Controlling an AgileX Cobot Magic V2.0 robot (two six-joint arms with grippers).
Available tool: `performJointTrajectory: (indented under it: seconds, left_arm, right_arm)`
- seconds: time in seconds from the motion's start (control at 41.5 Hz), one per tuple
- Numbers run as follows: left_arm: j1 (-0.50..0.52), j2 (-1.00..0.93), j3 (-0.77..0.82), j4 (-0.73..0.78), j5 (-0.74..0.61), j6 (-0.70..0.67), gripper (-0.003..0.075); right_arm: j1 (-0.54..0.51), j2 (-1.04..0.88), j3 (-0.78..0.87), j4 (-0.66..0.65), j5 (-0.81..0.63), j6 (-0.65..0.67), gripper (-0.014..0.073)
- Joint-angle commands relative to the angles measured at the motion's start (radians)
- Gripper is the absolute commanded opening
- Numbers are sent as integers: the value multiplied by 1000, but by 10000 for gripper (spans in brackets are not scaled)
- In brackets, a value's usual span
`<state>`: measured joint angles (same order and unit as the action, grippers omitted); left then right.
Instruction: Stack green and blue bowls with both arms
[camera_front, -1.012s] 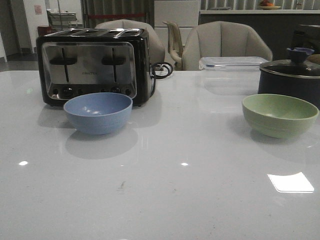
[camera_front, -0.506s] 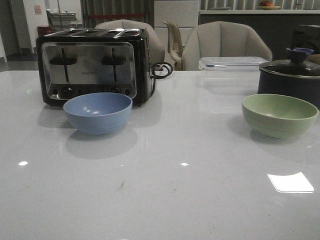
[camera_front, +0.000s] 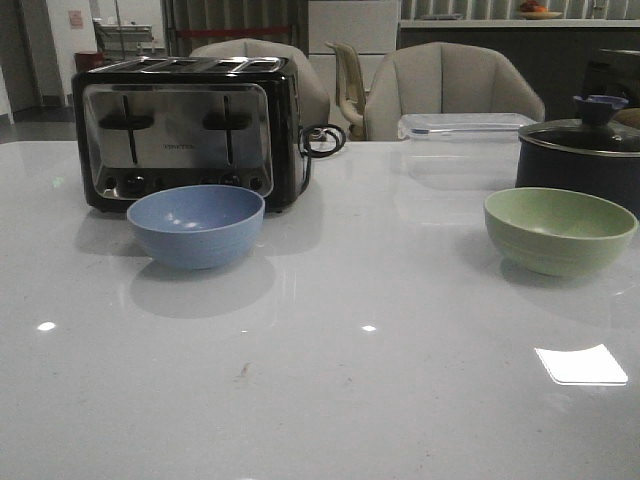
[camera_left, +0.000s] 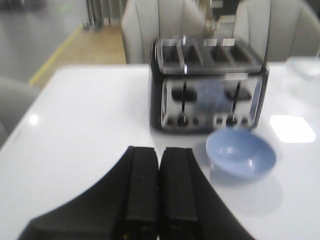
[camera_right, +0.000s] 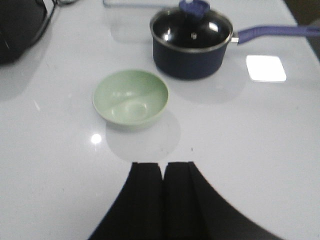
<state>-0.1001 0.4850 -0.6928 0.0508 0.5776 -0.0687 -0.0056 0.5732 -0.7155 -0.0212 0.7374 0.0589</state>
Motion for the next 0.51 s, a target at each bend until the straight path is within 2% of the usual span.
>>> performJointTrajectory:
  seconds: [0.0,0.337,0.41,0.482]
  left_arm:
    - [-3,53,-14,-7,-24,-1,98]
    - [-3,170,26,-7,17,-6,102]
    - [-3,188,26,-7,17,-8,133]
    - [-3,203,26,-7,13,-8,256]
  right_arm:
    - [-9,66,-35,-13,-19,-1,47]
    - [-9,210,-35,-15,1,-1,52]
    - [-9,229,-35,-15,1,-2,107]
    - [-9,247,-35,-15,-3,-2,241]
